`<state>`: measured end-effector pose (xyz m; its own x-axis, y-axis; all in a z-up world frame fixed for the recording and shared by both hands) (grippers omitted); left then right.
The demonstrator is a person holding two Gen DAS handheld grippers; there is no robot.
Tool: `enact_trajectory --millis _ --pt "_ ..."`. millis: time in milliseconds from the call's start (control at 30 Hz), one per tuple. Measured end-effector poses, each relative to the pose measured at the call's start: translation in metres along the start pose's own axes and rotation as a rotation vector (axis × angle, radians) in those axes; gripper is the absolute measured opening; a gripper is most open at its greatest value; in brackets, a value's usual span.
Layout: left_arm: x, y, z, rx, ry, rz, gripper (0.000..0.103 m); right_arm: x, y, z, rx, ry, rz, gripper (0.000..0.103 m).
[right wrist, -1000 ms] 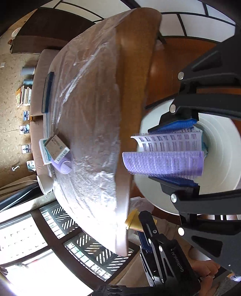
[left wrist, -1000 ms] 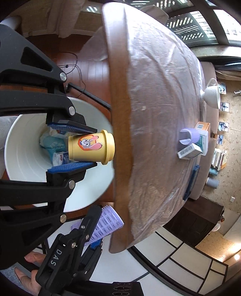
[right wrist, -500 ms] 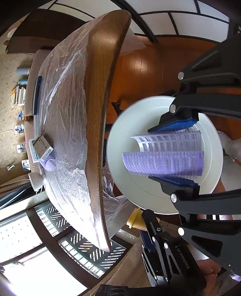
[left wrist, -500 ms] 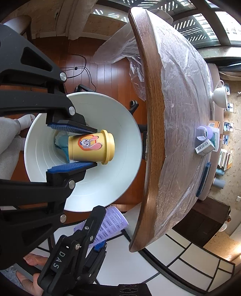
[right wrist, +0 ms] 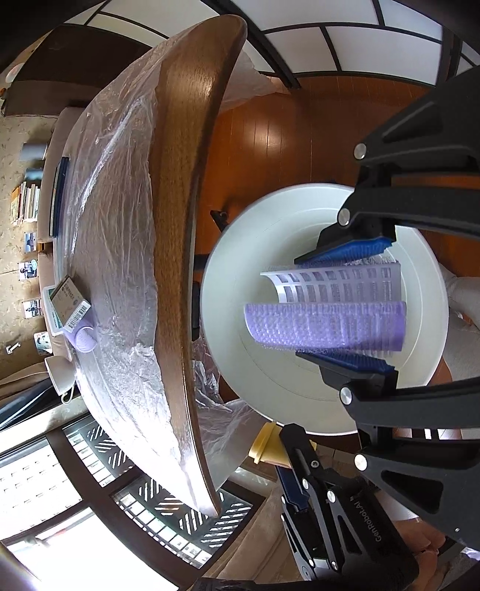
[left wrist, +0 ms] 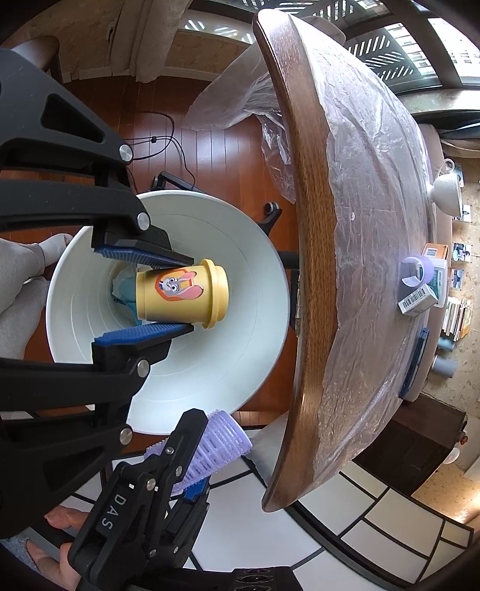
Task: Collect trash
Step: 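Lower the yellow cup and purple roller into the white bin with both tools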
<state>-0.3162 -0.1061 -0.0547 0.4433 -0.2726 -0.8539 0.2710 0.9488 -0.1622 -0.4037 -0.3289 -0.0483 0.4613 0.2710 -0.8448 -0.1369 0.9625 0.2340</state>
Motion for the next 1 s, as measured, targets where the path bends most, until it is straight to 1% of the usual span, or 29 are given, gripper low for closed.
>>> enact_trajectory --millis 1000 --pt "0.027 0.007 -0.005 -0.012 0.048 0.029 0.031 0.02 -0.011 -0.006 -0.001 0.029 -0.022 0.042"
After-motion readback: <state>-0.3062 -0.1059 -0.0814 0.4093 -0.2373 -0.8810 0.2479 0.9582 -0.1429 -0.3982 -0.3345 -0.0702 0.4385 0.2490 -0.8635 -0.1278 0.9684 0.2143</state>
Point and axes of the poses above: each gripper's, at about its wrist camera, not at the fingertips, and x roughly the way its jaws point, y to its left, z to its top, the point moved 5 cm from there along x, roughly the way its jaws point, and after that the axes turned 3 degrees about x, right-handed, at the moved point
